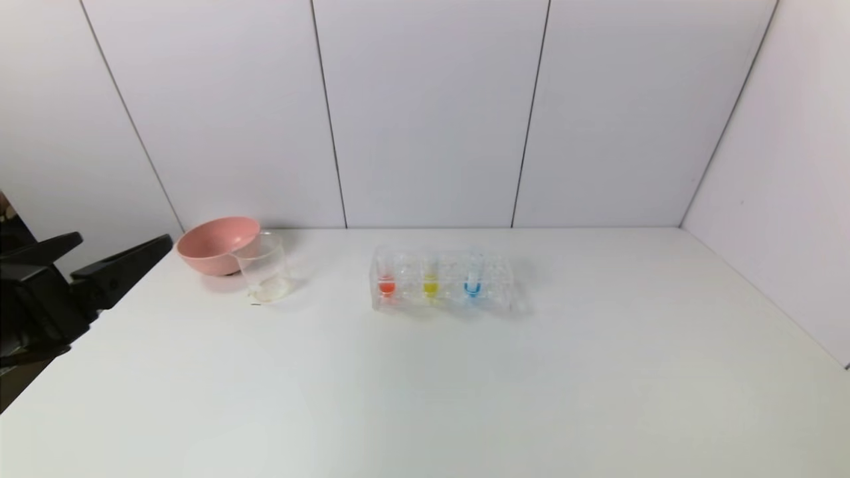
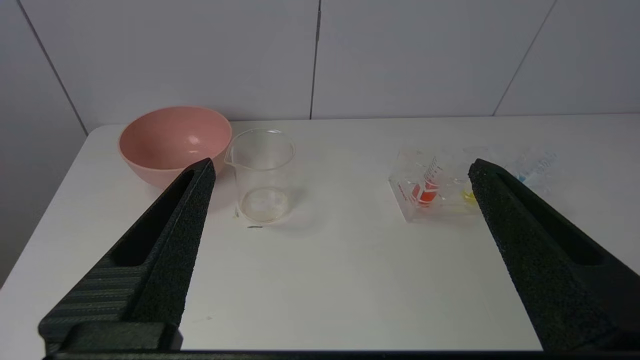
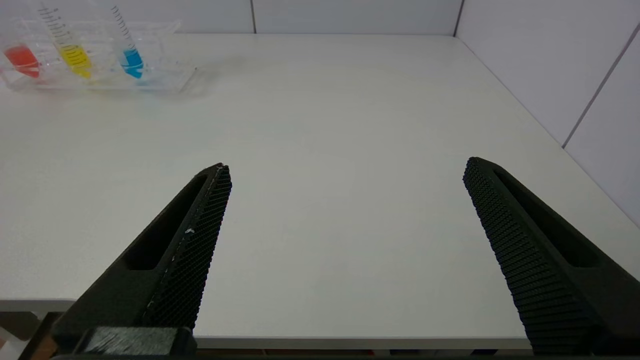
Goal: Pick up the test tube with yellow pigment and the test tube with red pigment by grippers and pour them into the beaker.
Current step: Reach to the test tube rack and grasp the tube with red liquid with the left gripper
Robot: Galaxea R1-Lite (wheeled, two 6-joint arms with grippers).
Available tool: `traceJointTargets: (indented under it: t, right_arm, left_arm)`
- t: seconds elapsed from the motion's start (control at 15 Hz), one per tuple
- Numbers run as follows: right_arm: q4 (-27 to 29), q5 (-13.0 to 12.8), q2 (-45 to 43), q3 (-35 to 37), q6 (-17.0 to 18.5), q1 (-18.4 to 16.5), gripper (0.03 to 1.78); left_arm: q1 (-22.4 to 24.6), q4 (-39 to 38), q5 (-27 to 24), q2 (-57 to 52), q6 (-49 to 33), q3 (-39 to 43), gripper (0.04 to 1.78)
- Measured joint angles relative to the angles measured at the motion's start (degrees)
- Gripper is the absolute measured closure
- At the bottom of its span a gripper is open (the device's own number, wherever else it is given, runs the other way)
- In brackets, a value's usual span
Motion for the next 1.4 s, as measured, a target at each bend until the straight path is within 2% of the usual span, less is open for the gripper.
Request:
traceJointTargets:
  t: [0.47, 0.67, 1.07, 1.4]
  right_arm:
    - [-0.01, 0.02, 0.0, 0.0, 0.0, 0.0, 0.11]
    - [-0.01, 0.0, 0.0, 0.0, 0.0, 0.0, 0.11]
    - [-0.01, 0.0, 0.0, 0.0, 0.0, 0.0, 0.11]
    - [0.0, 0.0, 0.0, 0.0, 0.0, 0.0, 0.11]
  left_arm:
    - [-15.65, -23.26, 15.29, 23.1, -0.07, -1.24, 0.05]
    - [-20.15, -28.77, 20.21, 30.51, 0.04, -2.58, 0.05]
    - [-23.6, -34.17, 23.17, 41.13, 0.17, -6.28, 0.05]
    - [-25.16, -34.97, 26.22, 47.6, -0.05, -10.97, 0.05]
